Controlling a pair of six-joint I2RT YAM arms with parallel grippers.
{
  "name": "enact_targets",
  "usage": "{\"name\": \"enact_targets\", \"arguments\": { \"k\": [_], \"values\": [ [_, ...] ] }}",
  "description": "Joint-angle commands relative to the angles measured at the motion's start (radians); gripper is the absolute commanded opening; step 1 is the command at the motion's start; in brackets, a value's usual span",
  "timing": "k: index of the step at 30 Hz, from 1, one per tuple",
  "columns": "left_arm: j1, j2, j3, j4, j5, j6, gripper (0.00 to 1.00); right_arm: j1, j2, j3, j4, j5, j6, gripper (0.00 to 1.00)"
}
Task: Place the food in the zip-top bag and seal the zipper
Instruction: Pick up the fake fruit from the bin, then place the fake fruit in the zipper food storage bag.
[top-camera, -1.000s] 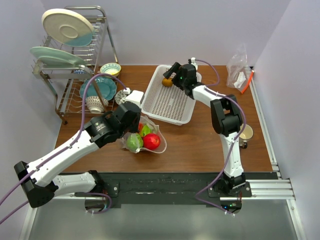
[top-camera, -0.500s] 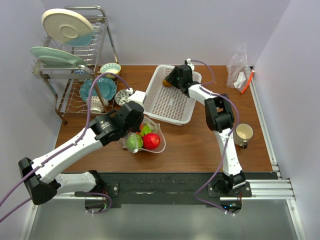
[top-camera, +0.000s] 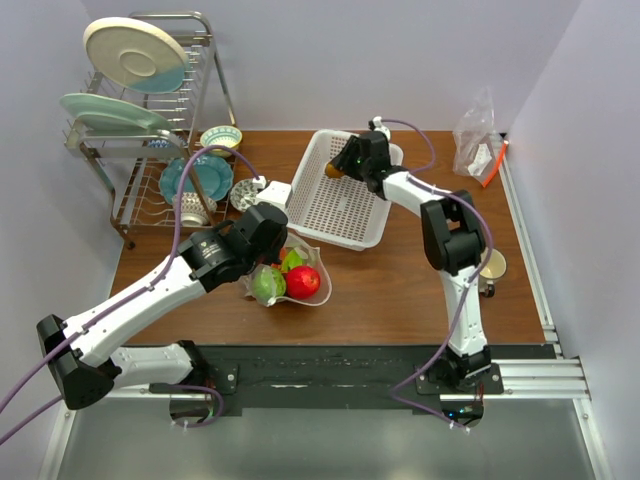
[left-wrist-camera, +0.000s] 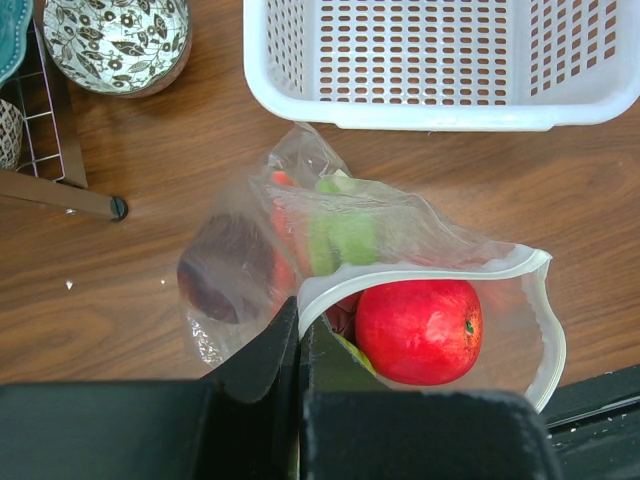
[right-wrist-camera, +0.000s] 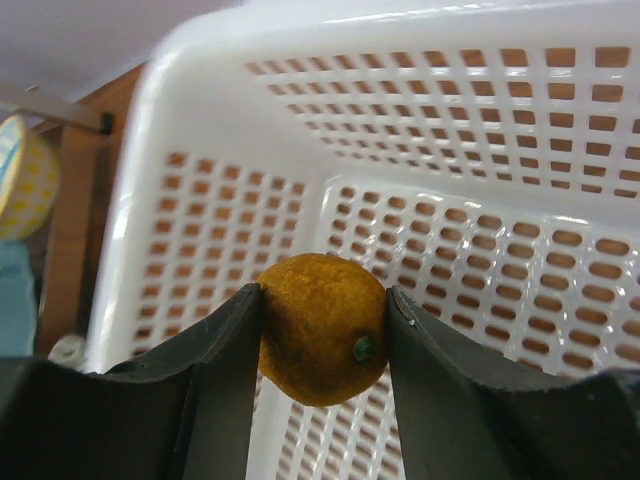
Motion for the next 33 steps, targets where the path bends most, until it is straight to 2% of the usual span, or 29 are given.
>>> {"name": "enact_targets", "arguments": {
  "k": [1, 8, 14, 18, 23, 28, 33],
  "values": [
    [-0.003, -0.036, 0.021, 0.005, -0.021, -0.002, 0.0, 0.003, -0.206, -0.115, 0.077, -0.169, -0.081, 0.4],
    [-0.001, -0.071, -0.005, 0.016, -0.001, -0.013, 0.0, 0.003, -0.424, -0.365, 0.141, -0.427, -0.077, 0.34],
    [-0.003, -0.08, -0.002, 0.01, -0.004, -0.008, 0.0, 0.004, -0.654, -0.598, 0.132, -0.504, -0.095, 0.34],
    [-0.003, -0.08, -0.002, 0.014, -0.006, -0.008, 0.0, 0.019, -0.829, -0.748, 0.07, -0.507, -0.145, 0.34],
    [-0.003, -0.071, 0.007, 0.024, -0.001, -0.003, 0.0, 0.059, -1.064, -0.853, -0.069, -0.466, -0.214, 0.34],
    [-0.003, -0.048, 0.024, 0.033, 0.01, 0.0, 0.0, 0.19, -1.205, -0.933, -0.139, -0.395, -0.228, 0.34],
    [-0.001, -0.037, 0.044, 0.04, 0.036, -0.002, 0.0, 0.334, -1.345, -1.019, -0.071, -0.273, -0.221, 0.34]
  ]
}}
